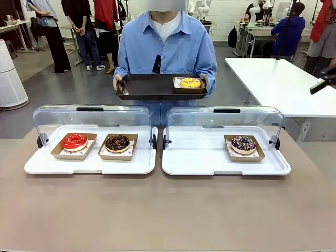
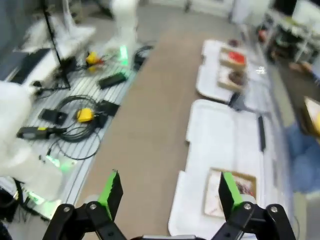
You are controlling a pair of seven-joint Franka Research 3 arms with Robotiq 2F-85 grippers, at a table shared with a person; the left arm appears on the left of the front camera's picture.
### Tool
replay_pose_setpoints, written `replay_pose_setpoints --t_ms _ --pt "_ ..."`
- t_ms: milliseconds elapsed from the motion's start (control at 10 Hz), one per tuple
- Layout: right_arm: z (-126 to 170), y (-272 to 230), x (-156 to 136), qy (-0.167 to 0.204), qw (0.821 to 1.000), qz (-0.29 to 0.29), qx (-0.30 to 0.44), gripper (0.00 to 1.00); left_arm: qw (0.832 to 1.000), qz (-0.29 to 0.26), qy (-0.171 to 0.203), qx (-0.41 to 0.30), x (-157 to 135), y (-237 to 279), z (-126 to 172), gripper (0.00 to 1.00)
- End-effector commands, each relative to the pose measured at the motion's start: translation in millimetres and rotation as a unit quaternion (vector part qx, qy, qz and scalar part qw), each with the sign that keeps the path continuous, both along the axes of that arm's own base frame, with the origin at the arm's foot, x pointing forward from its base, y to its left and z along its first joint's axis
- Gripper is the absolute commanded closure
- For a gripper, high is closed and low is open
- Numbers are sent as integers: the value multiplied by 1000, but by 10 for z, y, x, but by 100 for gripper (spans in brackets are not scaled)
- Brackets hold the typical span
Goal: Provide the desired donut to the person.
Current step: Pick up and lift the Paper togo box containing the Donut pointed at by the person.
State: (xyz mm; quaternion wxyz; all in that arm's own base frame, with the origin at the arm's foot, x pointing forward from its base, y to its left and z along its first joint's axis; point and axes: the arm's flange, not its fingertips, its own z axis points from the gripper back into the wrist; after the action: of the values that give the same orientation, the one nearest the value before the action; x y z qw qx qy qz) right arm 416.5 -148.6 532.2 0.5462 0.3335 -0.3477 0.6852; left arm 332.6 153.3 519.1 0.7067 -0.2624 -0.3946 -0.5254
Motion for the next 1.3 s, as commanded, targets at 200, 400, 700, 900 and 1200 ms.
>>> replay_pose_setpoints --t_ms 200,400,700,900,1200 --pt "-429 -8 -190 26 993 -111 23 0 1000 -1 -3 -4 -12 2 5 0" --pt "-567 -57 -205 21 992 -119 41 0 1000 -1 -3 -4 -12 2 5 0" --pt "-606 261 -31 37 995 -85 47 0 1000 -1 -3 -4 -12 2 5 0" --pt "-593 -47 -179 34 993 -107 35 0 1000 -1 -3 -4 -12 2 5 0" --pt "-593 -47 -179 34 993 -107 35 0 1000 -1 -3 -4 -12 2 5 0"
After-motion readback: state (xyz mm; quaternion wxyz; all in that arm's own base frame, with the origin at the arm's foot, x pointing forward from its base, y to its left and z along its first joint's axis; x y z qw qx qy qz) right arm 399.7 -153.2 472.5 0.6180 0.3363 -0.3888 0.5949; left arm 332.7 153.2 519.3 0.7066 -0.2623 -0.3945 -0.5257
